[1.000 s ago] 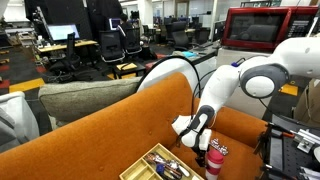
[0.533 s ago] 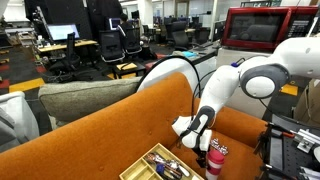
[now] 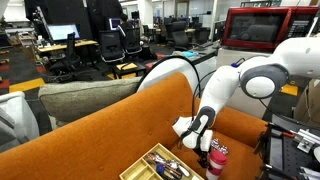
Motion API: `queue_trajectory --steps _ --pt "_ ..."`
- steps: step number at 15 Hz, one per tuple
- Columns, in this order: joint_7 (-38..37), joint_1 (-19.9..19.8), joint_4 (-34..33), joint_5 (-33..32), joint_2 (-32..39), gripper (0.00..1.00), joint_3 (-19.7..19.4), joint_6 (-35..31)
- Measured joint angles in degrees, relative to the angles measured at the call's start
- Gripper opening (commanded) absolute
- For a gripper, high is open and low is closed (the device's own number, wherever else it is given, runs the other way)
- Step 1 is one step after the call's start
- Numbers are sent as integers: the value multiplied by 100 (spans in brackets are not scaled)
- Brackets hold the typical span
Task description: Take the cup from the seat of the chair and place it in the wooden tray
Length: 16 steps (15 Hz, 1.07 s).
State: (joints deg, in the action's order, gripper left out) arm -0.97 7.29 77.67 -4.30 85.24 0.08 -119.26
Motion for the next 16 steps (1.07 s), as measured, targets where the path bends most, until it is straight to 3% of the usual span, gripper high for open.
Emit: queue_trajectory --steps 16 --pt "393 -239 -23 8 -27 64 -11 1"
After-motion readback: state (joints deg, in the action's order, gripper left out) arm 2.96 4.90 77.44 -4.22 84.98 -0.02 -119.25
